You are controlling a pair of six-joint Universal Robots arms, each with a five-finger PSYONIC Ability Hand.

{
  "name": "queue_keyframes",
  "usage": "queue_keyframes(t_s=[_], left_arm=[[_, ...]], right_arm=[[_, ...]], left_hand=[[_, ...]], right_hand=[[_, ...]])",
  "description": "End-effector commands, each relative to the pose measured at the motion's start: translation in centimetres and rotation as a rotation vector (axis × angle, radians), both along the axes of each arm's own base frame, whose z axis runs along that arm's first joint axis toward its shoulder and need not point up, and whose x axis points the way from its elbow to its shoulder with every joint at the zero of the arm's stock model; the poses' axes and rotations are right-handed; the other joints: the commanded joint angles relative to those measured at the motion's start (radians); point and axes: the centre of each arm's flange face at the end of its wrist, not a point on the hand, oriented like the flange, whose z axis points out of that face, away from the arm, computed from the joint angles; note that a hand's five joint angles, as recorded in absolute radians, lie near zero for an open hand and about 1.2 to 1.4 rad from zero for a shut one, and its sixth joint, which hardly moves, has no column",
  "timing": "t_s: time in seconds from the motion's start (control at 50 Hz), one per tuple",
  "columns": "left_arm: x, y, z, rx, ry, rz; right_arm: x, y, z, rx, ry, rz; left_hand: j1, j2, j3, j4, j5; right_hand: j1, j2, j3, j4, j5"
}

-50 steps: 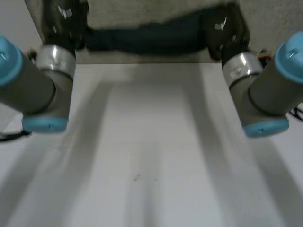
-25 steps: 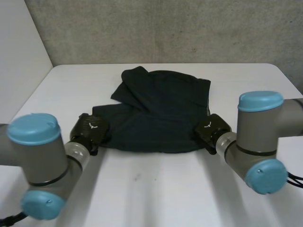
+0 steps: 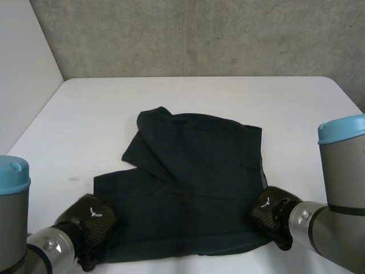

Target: Fold the shorts.

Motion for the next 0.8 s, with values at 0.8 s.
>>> queue_keyframes(t_s=[0.8], left_arm=[[-7.7,-20.3,-7.2,-0.253,0.259,-0.087]], right_arm=[[0.4,-0.9,-2.3,-0.134,-0.126,-0.034]], left_hand=[[0.532,0.482,0.478,0.486,0.490]], right_hand=[[0.435,0.207,0.215,0.203,0.243]])
